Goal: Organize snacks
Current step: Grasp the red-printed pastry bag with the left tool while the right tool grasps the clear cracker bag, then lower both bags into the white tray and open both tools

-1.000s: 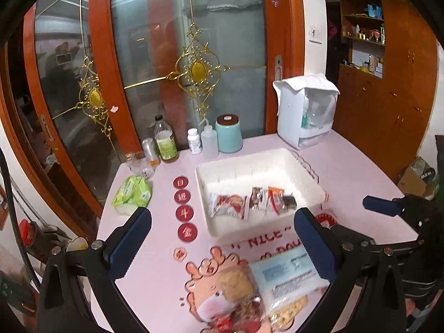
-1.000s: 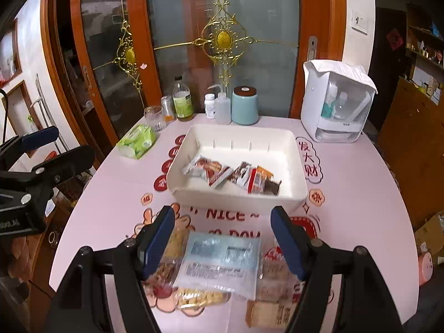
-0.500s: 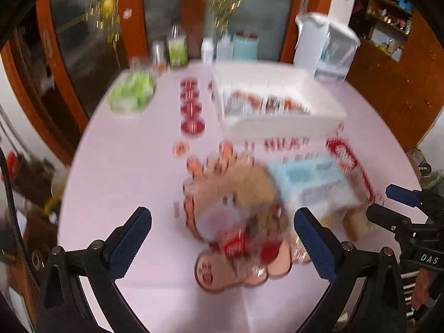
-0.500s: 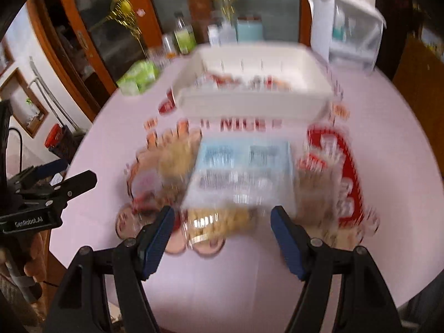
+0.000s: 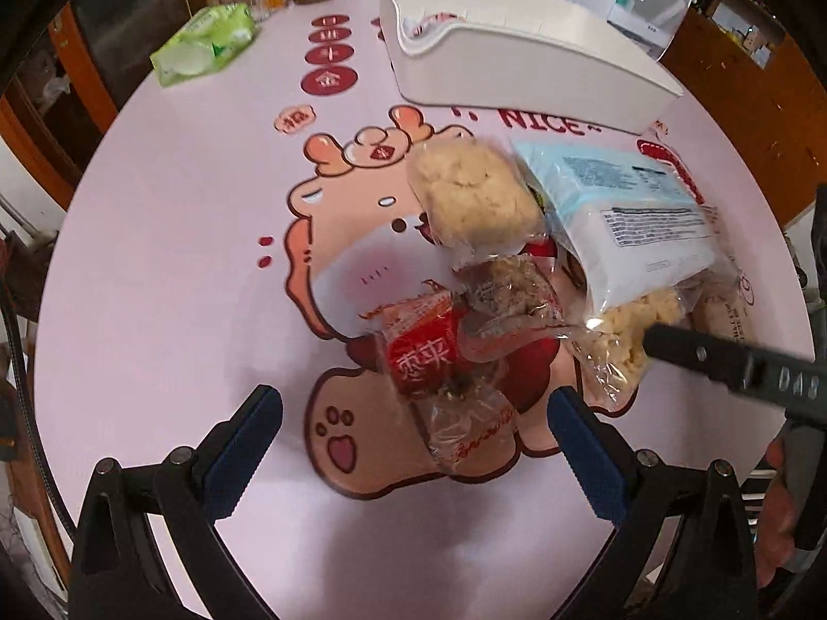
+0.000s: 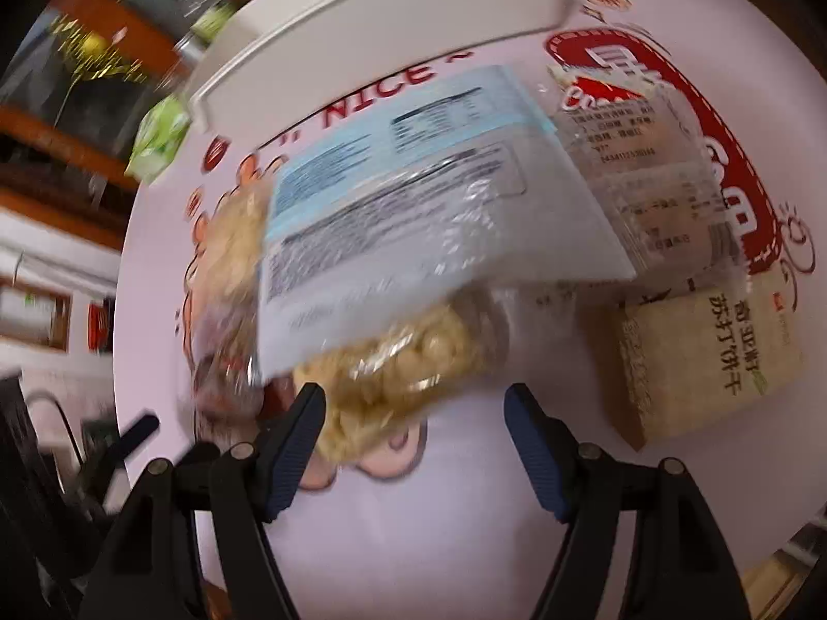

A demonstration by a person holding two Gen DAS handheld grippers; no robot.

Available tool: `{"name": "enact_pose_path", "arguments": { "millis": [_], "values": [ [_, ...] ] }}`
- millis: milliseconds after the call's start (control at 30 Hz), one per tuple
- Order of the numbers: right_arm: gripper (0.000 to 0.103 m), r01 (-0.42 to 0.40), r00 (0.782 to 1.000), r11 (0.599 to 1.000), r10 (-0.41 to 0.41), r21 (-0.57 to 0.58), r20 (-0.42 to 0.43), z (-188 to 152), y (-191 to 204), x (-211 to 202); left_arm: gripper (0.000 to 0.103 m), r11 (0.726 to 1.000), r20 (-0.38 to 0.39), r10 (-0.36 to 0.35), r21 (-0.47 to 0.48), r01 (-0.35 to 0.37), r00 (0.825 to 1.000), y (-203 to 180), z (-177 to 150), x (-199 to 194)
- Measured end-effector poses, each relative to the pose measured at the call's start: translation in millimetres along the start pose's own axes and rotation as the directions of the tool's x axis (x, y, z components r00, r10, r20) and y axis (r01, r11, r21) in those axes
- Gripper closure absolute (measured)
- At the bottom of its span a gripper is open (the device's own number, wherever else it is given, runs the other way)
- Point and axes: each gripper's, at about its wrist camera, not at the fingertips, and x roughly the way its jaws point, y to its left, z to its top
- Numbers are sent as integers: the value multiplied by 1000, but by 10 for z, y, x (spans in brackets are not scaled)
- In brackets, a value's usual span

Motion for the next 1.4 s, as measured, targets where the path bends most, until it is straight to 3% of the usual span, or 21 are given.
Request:
{"name": "enact_pose_path", "arguments": {
  "millis": [133, 433, 600, 733, 833, 933, 1000, 1233, 1400],
  "values": [
    [29, -9, 1000, 999, 10, 38, -3, 100, 7, 45, 1, 1000, -12, 4, -14, -4, 1000, -17, 57, 95],
    [24, 98, 995, 995, -98, 10, 6, 257, 239, 194, 1, 998, -23, 23, -53, -24, 999, 21, 172, 226],
    [11, 204, 979, 974, -206, -94, -4, 233, 473, 341, 1, 996, -41, 23, -87, -26, 999, 87, 176, 300],
    [11, 272, 962, 941, -270, -203, 36, 154, 597, 420, 2, 994, -59, 19, -110, -25, 998, 128, 180, 372],
    [15, 256, 967, 939, -252, -228, 45, 124, 572, 400, 9, 993, -64, 12, -119, -20, 998, 138, 191, 395],
    [17, 240, 970, 937, -237, -255, 44, 58, 479, 348, 27, 993, -48, -11, -117, 5, 999, 136, 202, 387],
    [18, 233, 972, 934, -230, -272, 43, 5, 425, 321, 52, 996, -43, -15, -88, 11, 999, 92, 202, 383],
    [19, 170, 985, 941, -157, -293, 69, -142, 257, 22, 54, 998, -27, 4, -65, -6, 1000, 17, 137, 307],
    [19, 153, 984, 938, -114, -311, 138, -198, 213, -354, 55, 998, -10, 17, -52, -18, 1000, -20, -9, 53]
  ]
}}
